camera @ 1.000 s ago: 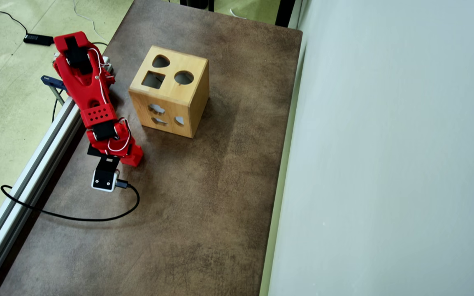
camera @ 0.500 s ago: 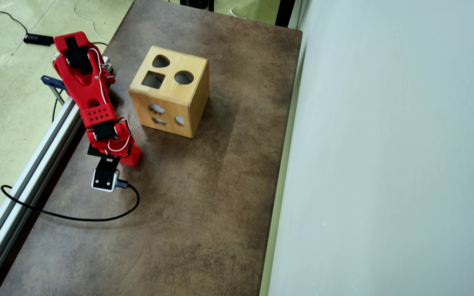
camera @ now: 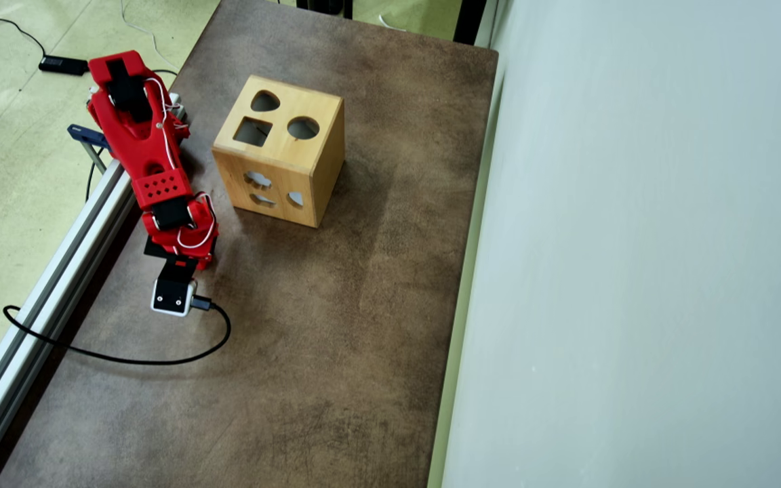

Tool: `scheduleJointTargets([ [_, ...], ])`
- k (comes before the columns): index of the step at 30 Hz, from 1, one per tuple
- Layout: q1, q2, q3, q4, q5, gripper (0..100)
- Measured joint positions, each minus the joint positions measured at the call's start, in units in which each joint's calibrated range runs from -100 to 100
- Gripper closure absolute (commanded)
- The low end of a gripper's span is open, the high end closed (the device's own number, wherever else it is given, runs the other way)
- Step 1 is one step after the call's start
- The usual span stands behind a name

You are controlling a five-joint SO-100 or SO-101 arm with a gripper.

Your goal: Pick and place the red cube on the square hole

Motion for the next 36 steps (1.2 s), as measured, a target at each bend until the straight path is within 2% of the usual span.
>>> scheduleJointTargets([
  [7,0.00,-3.56,0.09,0.08,0.00,71],
  [11,0.07,-3.56,0.09,2.99,0.00,64],
  [16,0.65,-3.56,0.09,9.52,0.29,63],
  [22,1.58,-8.14,0.09,10.49,0.54,63],
  [29,4.81,-10.00,0.09,10.33,7.42,63],
  [36,6.18,-10.00,0.09,10.65,8.99,63],
])
